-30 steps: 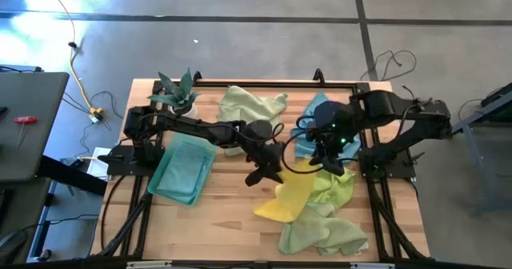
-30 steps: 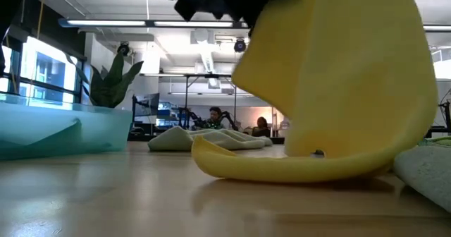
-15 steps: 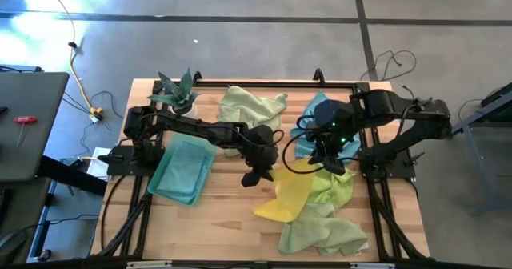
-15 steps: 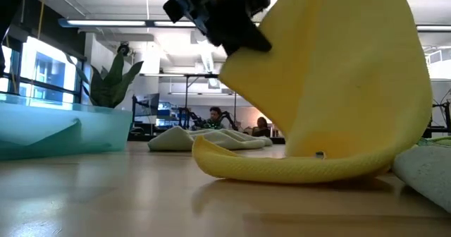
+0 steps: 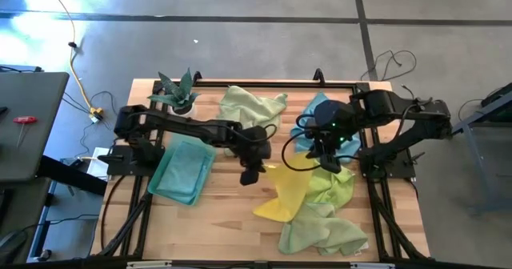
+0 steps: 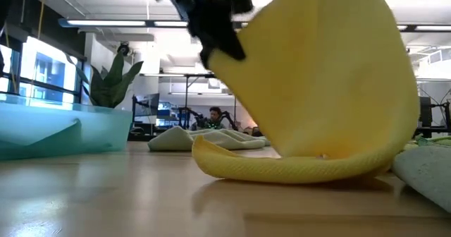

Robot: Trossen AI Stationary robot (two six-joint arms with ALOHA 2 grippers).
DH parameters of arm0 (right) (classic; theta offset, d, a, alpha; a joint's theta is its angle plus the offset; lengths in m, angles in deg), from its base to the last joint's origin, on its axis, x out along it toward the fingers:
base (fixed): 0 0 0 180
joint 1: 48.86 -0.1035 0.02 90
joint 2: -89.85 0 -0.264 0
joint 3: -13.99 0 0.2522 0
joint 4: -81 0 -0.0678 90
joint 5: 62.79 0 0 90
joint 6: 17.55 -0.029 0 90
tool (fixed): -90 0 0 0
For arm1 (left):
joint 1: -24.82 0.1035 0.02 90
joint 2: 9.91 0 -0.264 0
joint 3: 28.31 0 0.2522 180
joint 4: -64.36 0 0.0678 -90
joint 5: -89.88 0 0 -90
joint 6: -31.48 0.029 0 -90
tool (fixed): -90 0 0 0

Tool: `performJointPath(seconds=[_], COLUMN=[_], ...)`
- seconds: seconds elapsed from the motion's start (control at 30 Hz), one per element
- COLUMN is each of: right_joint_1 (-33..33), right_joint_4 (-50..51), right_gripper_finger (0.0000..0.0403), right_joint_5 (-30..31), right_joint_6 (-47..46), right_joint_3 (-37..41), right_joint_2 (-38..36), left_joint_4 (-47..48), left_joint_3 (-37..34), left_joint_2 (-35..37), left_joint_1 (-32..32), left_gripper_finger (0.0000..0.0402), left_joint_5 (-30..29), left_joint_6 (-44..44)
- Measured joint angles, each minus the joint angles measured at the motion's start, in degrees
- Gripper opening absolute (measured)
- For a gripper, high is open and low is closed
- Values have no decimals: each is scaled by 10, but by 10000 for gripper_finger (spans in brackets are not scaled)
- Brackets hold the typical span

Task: Fold microfiber towels
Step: Fold the yellow microfiber towel

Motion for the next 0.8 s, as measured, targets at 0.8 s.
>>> performJointPath(seconds=[0.8], right_joint_1=[2], right_joint_4=[-123], right_gripper_finger=[0], right_joint_5=[158], right_joint_6=[147], right_joint_3=[0], right_joint_2=[14], left_joint_4=[115], left_joint_3=[0], left_joint_2=[281], left_joint_1=[-42], left_gripper_finger=[0], left_joint_5=[-306], left_joint_6=[-129])
